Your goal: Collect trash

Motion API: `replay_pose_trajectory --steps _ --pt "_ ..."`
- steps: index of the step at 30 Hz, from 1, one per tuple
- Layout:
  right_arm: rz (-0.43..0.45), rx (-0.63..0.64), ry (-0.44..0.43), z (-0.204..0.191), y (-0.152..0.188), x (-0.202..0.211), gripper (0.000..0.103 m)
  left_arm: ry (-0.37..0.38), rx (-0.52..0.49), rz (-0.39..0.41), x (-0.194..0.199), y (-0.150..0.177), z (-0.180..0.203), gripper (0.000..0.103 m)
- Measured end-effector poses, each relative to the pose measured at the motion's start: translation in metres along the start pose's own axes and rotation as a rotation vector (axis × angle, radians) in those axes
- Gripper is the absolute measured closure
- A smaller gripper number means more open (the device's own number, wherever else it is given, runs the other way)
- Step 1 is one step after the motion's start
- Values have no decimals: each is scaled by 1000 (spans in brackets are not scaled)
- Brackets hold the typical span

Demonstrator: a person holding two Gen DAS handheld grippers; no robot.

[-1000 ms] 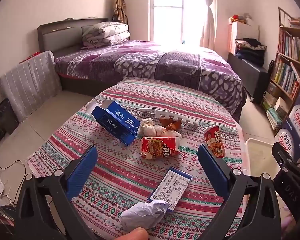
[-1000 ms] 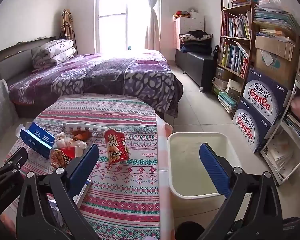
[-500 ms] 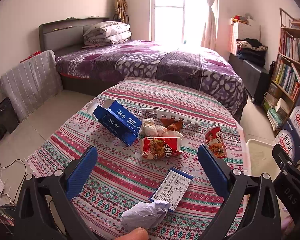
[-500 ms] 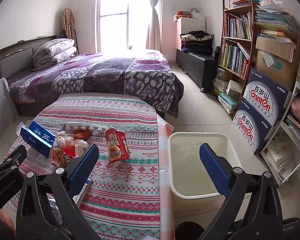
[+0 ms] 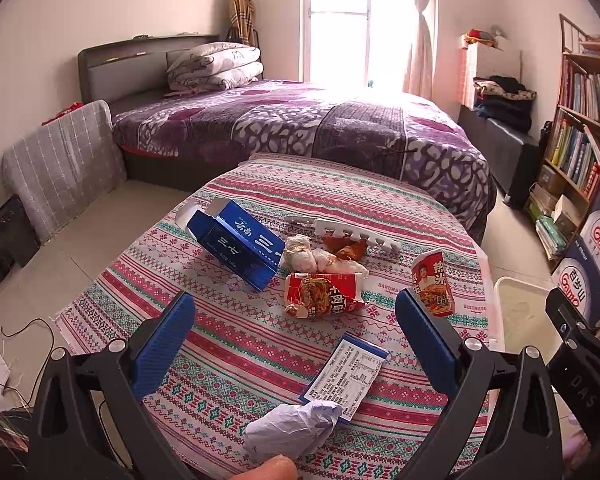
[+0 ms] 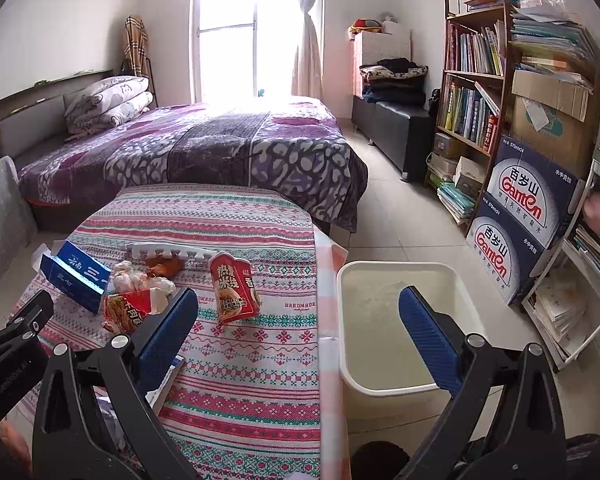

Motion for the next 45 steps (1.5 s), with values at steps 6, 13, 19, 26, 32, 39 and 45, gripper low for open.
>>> replay_pose_trajectory --steps 6,13,19,26,32,39,45 --pt "-5 9 6 0 -1 0 7 -1 2 -8 -1 2 0 6" --pt "-12 18 11 -1 1 -1 7 -6 1 -37 -3 3 1 6" --pt "-9 15 10 0 2 -1 7 -6 2 -57 -4 5 0 6" --pt "-170 86 46 0 14 -16 7 37 -36 -257 -34 11 0 6" --pt "-264 69 47 2 25 -35 7 191 -53 -659 -88 51 -1 6" --pt "-473 -69 -11 15 52 -68 7 218 -114 -858 -90 84 -5 6" --pt "-659 -236 -137 9 76 -85 7 149 -255 -905 -95 107 -2 9"
Point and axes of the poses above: each gripper's, at about its wrist camera, not at the fingertips, and x roughly against the way its jaws point, z to its right, y to its underside, the point moved 4 cm from there along -x, roughly the way its jaws point, and after that the axes turned 2 degrees about x, right-handed, at the moved point
